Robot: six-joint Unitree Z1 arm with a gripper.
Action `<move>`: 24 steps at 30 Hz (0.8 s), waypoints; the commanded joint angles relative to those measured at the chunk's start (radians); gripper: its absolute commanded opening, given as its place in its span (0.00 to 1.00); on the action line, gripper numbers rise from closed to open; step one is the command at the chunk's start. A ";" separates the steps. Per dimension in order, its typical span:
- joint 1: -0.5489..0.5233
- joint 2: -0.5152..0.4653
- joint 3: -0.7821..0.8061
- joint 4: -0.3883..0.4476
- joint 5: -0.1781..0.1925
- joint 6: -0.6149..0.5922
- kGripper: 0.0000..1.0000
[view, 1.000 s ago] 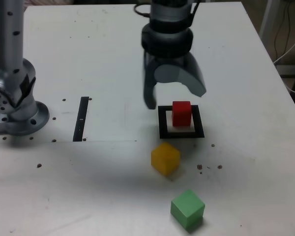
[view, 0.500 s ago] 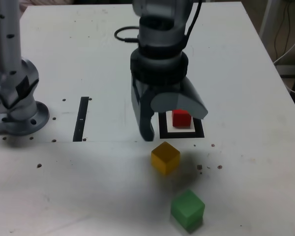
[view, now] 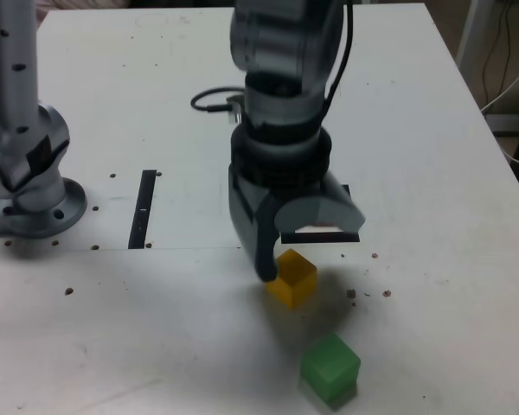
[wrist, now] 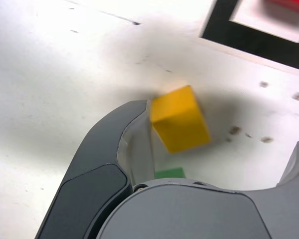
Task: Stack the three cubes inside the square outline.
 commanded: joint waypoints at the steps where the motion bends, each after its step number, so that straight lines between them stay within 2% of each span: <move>1: -0.005 0.016 0.006 -0.013 -0.020 -0.008 0.98; 6: -0.005 0.044 0.013 -0.025 -0.049 -0.011 0.97; 13: -0.005 0.088 0.020 -0.046 -0.068 -0.019 0.90; 24: 0.008 0.114 0.015 -0.048 -0.051 -0.061 0.78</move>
